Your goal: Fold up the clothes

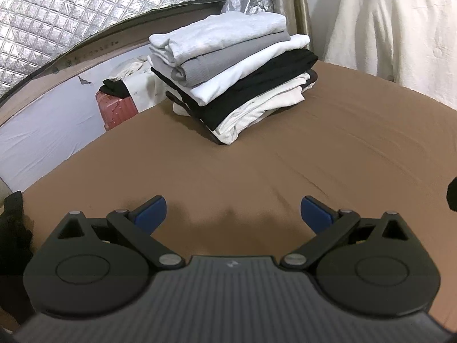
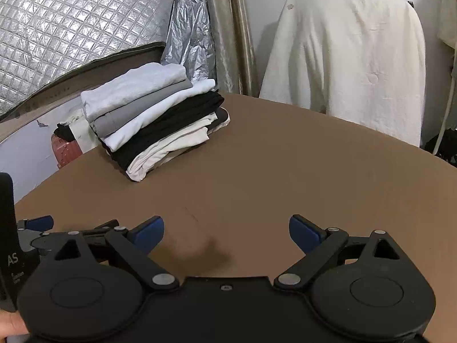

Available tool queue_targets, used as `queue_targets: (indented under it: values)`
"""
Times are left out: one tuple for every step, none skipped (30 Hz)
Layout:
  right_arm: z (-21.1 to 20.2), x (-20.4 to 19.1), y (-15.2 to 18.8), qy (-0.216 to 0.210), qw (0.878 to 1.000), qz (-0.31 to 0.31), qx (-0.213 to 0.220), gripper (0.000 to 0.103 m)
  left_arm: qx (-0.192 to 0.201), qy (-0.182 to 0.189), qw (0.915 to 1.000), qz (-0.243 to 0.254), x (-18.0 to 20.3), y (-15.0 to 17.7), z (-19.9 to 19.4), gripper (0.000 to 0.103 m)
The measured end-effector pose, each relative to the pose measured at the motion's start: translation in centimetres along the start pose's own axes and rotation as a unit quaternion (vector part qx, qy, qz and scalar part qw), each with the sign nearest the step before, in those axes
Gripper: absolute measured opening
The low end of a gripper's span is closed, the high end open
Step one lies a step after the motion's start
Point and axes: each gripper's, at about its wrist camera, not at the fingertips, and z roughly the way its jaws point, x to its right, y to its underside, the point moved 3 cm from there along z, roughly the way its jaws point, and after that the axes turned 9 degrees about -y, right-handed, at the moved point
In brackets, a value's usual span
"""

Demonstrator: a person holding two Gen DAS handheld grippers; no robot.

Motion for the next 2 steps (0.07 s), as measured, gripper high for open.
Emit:
queue_targets:
  values:
    - [-0.02,-0.11,0.03,0.0,1.0,-0.001,0.0,0.097,0.0,0.0,1.0,0.0,-0.06,-0.01,0.05,0.102]
    - [-0.04,-0.21,0.06,-0.001,1.0,-0.002,0.0,0.097,-0.001,0.0,1.0,-0.001,-0.11,-0.02,0.1,0.102]
